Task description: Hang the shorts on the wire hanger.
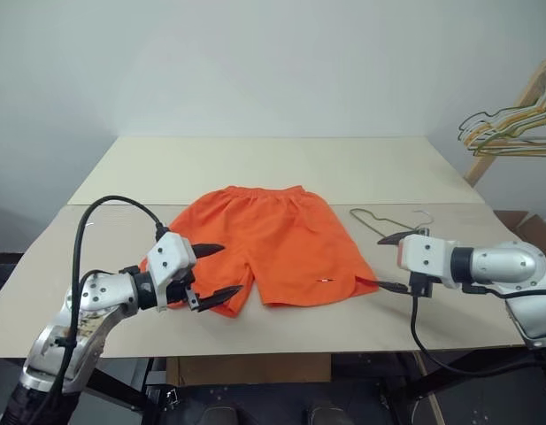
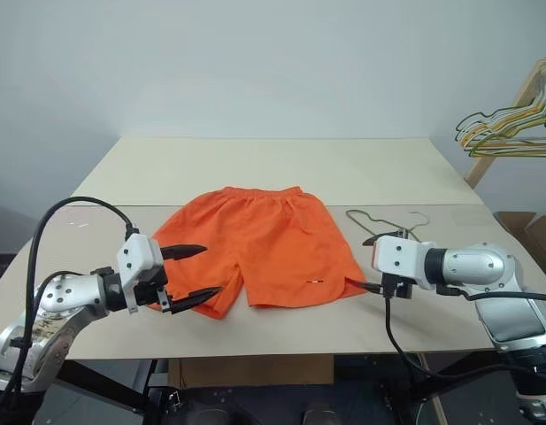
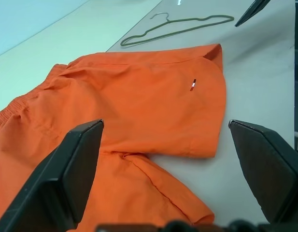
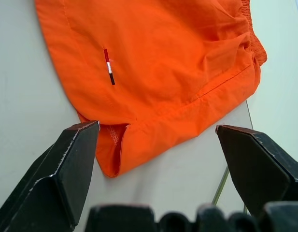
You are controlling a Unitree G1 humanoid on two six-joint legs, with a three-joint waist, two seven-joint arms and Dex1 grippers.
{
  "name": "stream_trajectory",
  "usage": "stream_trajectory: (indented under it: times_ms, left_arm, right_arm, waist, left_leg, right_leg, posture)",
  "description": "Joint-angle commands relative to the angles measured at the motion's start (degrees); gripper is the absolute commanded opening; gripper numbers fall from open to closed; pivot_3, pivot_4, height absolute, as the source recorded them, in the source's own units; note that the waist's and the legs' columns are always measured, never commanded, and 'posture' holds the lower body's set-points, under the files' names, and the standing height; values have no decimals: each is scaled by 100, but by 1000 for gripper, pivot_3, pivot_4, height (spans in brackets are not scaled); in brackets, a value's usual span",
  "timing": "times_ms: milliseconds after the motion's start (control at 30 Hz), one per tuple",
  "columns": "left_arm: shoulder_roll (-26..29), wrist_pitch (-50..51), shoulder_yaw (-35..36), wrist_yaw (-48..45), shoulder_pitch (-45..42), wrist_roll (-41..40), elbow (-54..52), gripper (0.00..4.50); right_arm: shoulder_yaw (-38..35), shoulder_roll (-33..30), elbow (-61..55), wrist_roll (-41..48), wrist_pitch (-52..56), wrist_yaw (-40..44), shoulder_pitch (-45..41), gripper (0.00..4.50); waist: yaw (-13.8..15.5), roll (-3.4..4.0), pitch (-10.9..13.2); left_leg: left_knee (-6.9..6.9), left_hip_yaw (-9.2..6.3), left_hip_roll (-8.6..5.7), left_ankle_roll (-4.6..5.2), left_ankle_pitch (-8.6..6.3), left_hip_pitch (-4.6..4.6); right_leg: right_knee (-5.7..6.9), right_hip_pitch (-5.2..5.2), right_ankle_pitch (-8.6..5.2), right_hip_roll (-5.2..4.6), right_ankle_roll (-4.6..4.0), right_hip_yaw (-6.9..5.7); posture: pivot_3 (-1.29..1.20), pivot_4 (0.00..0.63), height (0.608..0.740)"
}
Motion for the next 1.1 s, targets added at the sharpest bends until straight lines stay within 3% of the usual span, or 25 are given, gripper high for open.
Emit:
stream_trajectory:
  times_ms: [33, 400, 633, 867, 1100]
  left_arm:
    - [42, 9, 36, 40, -109, -35, -192, 4500]
    - [-167, -178, -110, 256, -302, 177, -89, 4500]
    - [-25, -205, -259, 83, -152, 321, -95, 4500]
    - [334, -326, -379, -374, -175, 486, 97, 4500]
    - [325, -380, -456, -429, -431, 585, 259, 4500]
  right_arm:
    - [-178, -93, -135, 75, -59, -5, -113, 4467]
    - [-164, -70, 8, 44, -143, -24, -239, 4467]
    - [104, 44, 178, -82, -436, 43, -489, 4467]
    - [687, -33, 782, -990, -1617, -132, -437, 4467]
    - [1180, 464, 1907, -1515, -1666, -364, -1016, 4467]
  waist:
    - [-2, 0, 0]
    - [-5, -1, 0]
    - [-27, 0, 0]
    - [-80, -1, 1]
    - [-208, 0, 1]
  left_leg:
    - [0, 0, 0, 0, 0, 0]
    - [0, 0, 0, 0, 0, 0]
    - [0, 3, 1, 0, 0, 4]
    - [0, 7, 0, 0, 0, 3]
    - [0, 7, 1, -1, 0, 3]
  right_leg:
    - [0, 0, 0, 0, 0, 0]
    - [0, 1, 0, 0, 0, 1]
    - [0, 1, 0, 1, -1, 3]
    - [-3, 1, 0, -1, 0, 3]
    - [-1, 0, 0, 1, -1, 6]
  posture:
    - [96, 0, 740]
    - [81, 0, 740]
    - [26, 0, 740]
    - [7, 0, 740]
    - [15, 0, 740]
